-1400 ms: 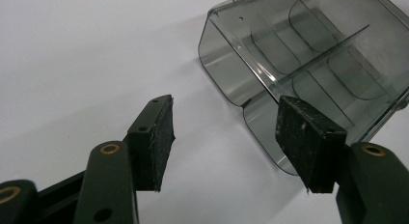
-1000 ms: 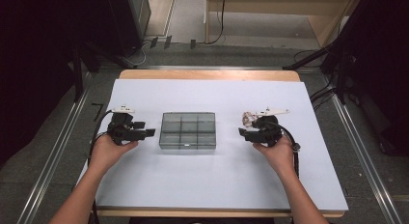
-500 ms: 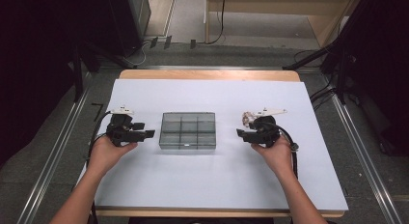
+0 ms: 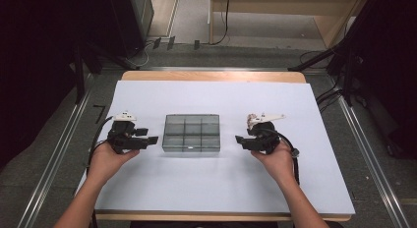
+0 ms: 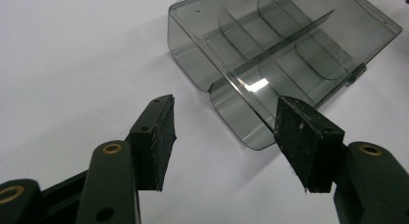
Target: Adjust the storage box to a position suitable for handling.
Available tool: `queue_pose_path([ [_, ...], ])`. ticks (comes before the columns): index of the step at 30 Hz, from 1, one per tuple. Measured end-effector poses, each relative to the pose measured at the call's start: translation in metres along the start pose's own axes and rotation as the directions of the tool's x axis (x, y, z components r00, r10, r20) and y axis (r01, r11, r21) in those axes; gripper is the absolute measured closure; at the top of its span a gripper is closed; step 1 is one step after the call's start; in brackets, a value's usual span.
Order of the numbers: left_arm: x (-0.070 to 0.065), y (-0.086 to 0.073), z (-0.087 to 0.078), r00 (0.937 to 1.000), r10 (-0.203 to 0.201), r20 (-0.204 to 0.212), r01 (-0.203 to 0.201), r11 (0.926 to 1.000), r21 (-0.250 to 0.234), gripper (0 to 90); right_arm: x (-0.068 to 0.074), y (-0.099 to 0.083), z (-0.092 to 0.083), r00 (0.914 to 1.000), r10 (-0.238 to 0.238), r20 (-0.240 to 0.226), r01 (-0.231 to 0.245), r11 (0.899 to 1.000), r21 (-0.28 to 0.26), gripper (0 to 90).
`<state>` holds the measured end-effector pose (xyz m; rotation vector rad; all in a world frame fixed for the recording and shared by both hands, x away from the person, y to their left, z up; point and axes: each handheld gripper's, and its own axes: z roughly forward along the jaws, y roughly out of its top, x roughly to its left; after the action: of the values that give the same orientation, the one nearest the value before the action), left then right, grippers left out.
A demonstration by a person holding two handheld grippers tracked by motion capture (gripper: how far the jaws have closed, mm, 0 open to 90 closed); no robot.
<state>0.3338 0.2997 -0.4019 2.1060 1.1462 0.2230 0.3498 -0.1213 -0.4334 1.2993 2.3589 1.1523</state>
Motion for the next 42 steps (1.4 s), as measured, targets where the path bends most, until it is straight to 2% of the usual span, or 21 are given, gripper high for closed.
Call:
queue_pose_path([
  [12,-0.014,-0.004,-0.001,0.9995,0.026,0.014,-0.026,0.9996,0.002,41.6,0.010,-0.003,-0.009,0.9995,-0.014,-0.027,0.013,1.000,-0.026,47.4],
  [17,-0.017,-0.007,0.003,0.9991,0.039,0.017,-0.039,0.9991,0.014,40.9,0.016,-0.004,-0.008,0.9992,-0.022,-0.033,0.022,1.000,-0.019,50.4],
  [22,-0.018,-0.009,0.006,0.9987,0.046,0.020,-0.047,0.9986,0.025,40.9,0.021,-0.005,-0.008,0.9987,-0.037,-0.034,0.036,0.999,-0.026,50.9],
  [32,-0.021,-0.013,0.017,0.9980,0.052,0.035,-0.054,0.9976,0.042,40.9,0.026,-0.007,-0.002,0.9962,-0.044,-0.075,0.043,0.999,-0.019,50.5],
  [38,-0.021,-0.015,0.026,0.9970,0.061,0.049,-0.064,0.9957,0.067,40.9,0.032,-0.008,0.003,0.9943,-0.068,-0.081,0.068,0.998,-0.009,50.0],
  [42,-0.020,-0.016,0.026,0.9973,0.058,0.045,-0.061,0.9964,0.060,40.8,0.035,-0.008,0.006,0.9927,-0.082,-0.088,0.082,0.997,-0.007,49.9],
])
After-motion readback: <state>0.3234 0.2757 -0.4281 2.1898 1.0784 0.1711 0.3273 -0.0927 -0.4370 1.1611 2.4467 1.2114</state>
